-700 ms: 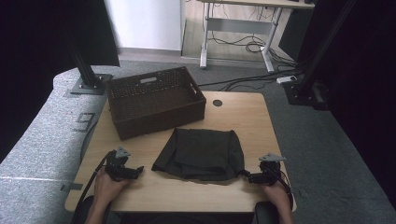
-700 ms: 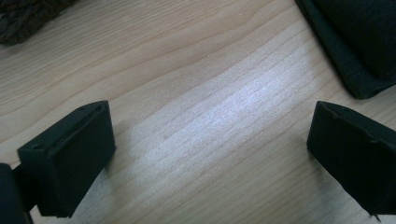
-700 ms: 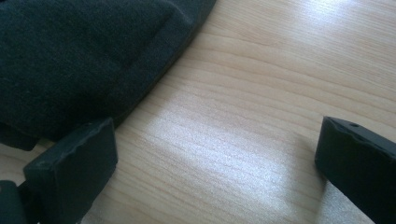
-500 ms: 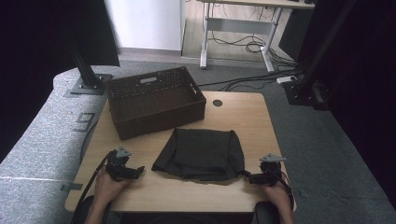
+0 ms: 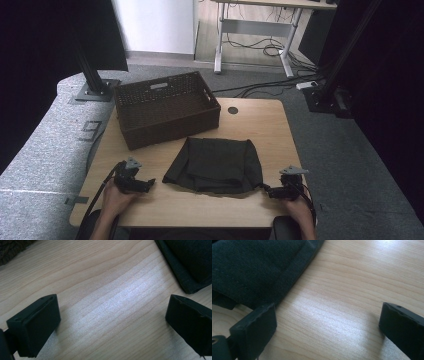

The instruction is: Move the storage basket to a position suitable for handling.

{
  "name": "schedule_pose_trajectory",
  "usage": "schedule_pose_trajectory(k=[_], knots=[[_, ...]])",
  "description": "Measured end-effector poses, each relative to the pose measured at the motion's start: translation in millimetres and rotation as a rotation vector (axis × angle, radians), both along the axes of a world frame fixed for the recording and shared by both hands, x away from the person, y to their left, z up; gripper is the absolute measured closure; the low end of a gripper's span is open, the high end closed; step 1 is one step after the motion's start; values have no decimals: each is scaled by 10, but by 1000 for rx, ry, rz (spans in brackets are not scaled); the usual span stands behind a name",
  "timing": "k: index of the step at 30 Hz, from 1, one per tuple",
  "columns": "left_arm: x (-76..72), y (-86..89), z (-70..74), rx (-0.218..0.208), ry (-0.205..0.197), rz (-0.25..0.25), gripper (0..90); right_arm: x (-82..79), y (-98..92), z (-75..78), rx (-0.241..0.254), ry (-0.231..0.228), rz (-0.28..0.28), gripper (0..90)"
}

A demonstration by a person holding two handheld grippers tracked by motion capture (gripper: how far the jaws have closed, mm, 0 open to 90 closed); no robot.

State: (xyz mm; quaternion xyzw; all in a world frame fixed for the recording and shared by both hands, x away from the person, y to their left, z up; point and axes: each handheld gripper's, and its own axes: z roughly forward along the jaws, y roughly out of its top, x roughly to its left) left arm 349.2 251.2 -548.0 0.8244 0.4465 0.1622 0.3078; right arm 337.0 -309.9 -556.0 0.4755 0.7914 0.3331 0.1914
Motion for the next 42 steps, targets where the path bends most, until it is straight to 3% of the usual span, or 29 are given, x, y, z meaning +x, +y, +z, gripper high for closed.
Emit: schedule_pose_trajectory(k=[7, 11, 17, 21, 24, 34, 42], knots=[[16, -20, 18, 9, 17, 5, 0, -13, -34, 38, 17, 31, 8, 32], [19, -33, 29, 11, 24, -3, 1, -42, -71, 84, 3, 36, 6, 32], [15, -57, 99, -64, 24, -23, 22, -75, -160, 212, 17, 17, -17, 32], [32, -75, 152, -78, 16, -37, 35, -68, -198, 277, 55, 14, -26, 32], [68, -112, 202, -67, 9, -49, 43, -38, -171, 320, 79, 12, -18, 41], [229, -273, 363, -64, -14, -98, 93, 97, 3, 451, 94, -4, 32, 102], [433, -469, 460, -98, -25, -134, 146, 262, 160, 513, 103, -5, 39, 157]])
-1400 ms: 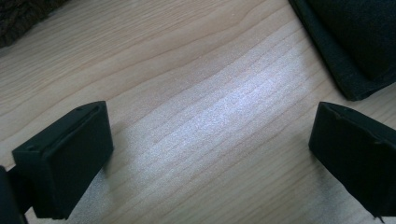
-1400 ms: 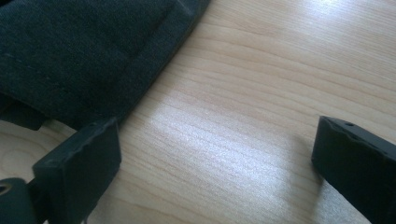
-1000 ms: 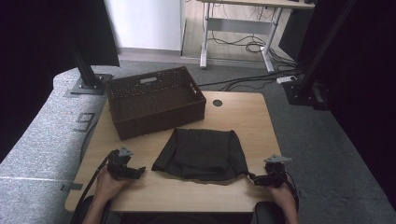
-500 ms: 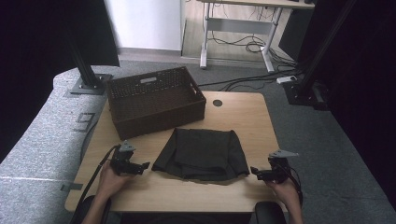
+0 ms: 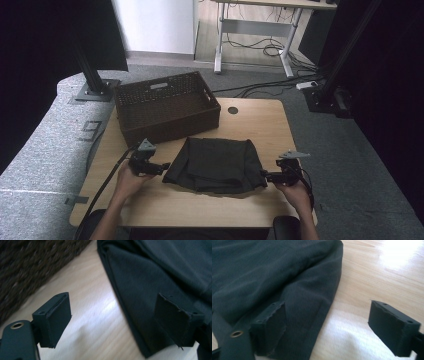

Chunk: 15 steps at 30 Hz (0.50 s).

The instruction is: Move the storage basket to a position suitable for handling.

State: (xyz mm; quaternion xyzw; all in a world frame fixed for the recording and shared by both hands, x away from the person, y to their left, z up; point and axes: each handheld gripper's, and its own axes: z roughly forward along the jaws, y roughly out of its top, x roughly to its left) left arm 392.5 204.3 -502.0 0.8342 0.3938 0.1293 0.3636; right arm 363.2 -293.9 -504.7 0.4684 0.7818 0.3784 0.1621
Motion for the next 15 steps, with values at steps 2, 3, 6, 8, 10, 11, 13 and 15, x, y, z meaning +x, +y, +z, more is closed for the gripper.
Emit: schedule_pose_trajectory(k=[2, 3, 6, 8, 10, 11, 13, 15], knots=[[51, -64, 14, -6, -1, -10, 153, 55, 40, 11, 2, 2, 2, 181], [76, -99, 19, -4, -3, -17, 154, 74, 55, 13, 2, 2, 2, 196], [146, -207, 34, 4, -13, -29, 164, 147, 111, 28, 0, 5, 11, 253], [199, -266, 39, 3, -16, -36, 181, 205, 151, 38, -6, 6, 13, 286], [251, -319, 36, 7, -21, -38, 197, 257, 184, 45, -10, 6, 15, 317], [279, -345, 30, 10, -21, -41, 212, 278, 196, 46, -10, 8, 15, 336], [331, -391, 10, 22, -21, -48, 236, 339, 229, 40, -8, 18, 19, 369], [364, -421, -10, 30, -21, -52, 274, 387, 254, 27, -11, 26, 20, 411]])
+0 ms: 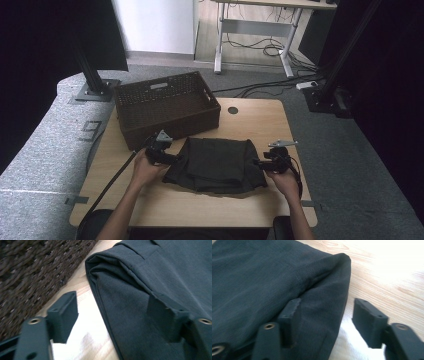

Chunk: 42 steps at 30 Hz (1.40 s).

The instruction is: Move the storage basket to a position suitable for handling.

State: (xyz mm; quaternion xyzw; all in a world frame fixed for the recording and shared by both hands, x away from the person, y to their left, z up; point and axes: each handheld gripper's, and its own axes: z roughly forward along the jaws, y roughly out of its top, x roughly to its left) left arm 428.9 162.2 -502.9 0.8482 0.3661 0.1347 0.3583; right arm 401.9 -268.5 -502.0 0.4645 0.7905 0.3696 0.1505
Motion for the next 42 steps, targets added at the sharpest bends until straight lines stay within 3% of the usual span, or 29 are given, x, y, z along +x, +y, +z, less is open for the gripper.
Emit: schedule_pose_trajectory(k=[7, 11, 16, 17, 18, 23, 26, 42], knots=[[120, -50, -125, 15, 19, 11, 339, 208, 82, -126, -33, 22, -23, 478], [161, -59, -225, 65, 39, 11, 357, 306, 101, -227, -44, 48, -28, 506], [153, -96, -316, 78, 59, -32, 468, 348, 107, -327, -51, 86, -16, 602], [152, -95, -319, 65, 66, -42, 503, 347, 113, -341, -58, 92, -9, 625], [154, -93, -319, 51, 80, -51, 600, 336, 123, -346, -59, 91, -9, 705], [111, -114, -311, 45, 92, -33, 689, 316, 155, -343, -56, 106, -4, 819], [77, -107, -316, 35, 93, -36, 742, 280, 193, -336, -60, 115, 3, 841], [-346, 124, -314, 30, 102, -62, 739, -25, 310, -329, -65, 130, 97, 838]])
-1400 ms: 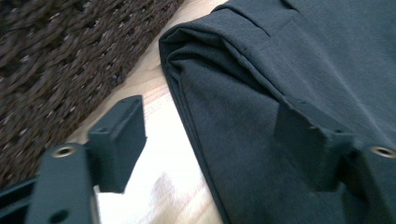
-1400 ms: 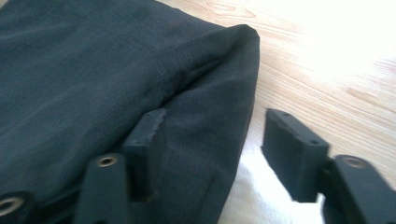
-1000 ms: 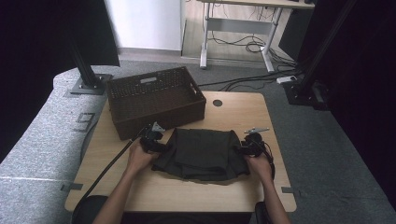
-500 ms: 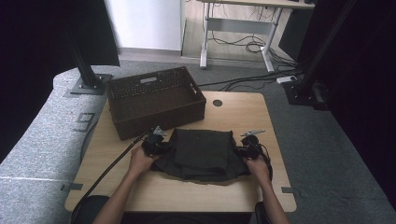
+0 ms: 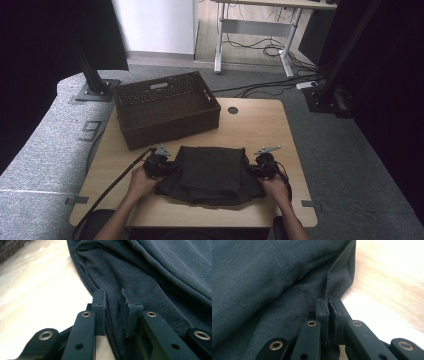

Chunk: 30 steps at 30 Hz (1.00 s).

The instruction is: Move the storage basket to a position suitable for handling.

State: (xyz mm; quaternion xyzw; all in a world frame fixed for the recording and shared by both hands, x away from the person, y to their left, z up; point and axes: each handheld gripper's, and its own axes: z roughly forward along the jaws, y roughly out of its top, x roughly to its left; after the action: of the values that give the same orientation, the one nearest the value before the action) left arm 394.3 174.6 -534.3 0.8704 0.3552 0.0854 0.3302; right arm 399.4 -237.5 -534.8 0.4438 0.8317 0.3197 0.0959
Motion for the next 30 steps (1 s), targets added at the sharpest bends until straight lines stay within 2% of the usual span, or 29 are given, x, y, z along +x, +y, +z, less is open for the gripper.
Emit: schedule_pose_trajectory(k=[10, 17, 23, 30], knots=[[-329, 105, 31, 33, 13, -19, 734, -252, 94, 4, 4, 11, 61, 835], [-538, 111, 67, 89, 6, -41, 732, -436, 131, 9, 0, 15, 82, 827], [-676, 123, 73, 93, 12, -47, 729, -581, 154, 13, -11, 12, 104, 824], [-824, 142, 65, 71, 32, -60, 723, -726, 158, 21, -16, 21, 125, 821]])
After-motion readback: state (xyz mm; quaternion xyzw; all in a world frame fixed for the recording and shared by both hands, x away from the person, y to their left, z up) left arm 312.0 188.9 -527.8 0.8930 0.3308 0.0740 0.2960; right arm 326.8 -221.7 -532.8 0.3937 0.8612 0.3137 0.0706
